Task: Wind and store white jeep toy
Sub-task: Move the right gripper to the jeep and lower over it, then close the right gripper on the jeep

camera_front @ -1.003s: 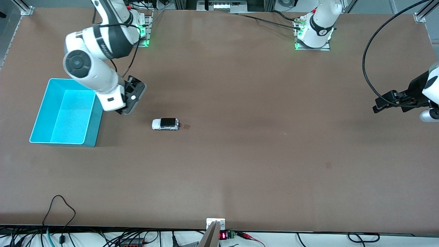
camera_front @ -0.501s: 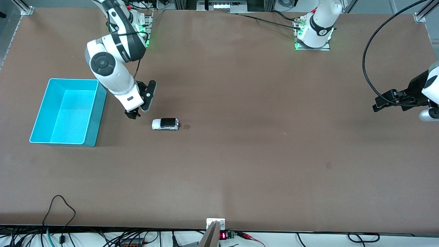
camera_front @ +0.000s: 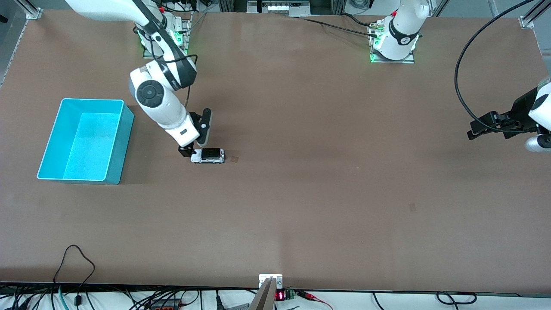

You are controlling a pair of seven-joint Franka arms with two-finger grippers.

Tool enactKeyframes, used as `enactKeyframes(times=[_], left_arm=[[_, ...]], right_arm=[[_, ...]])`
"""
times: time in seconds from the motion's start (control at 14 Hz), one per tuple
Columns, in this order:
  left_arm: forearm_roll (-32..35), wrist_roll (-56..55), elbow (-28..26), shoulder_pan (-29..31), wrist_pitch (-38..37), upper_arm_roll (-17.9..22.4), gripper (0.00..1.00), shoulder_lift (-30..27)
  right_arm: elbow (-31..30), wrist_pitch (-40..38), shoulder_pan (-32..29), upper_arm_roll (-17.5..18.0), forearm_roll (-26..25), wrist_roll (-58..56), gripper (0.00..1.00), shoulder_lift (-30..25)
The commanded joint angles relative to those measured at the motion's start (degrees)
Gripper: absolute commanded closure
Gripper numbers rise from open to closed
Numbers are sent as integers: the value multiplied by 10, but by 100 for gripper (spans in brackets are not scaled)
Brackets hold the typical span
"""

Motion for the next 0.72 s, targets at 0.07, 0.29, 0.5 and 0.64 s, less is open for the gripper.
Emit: enactKeyframes(times=[0.07, 0.29, 0.5, 0.64], left_arm=[[10, 4, 1, -7, -9, 0, 0, -9], [10, 4, 0, -2, -7, 2, 0, -8], [10, 4, -1, -2, -6, 2, 0, -7], [10, 4, -2, -2, -6, 2, 0, -7]], right_arm=[[38, 25, 15, -3, -47, -7, 0, 44], [42, 59, 15, -5, -82, -2, 0, 61], [55, 60, 20, -13, -85, -1, 0, 77], [59, 66, 23, -17, -85, 0, 0, 86]])
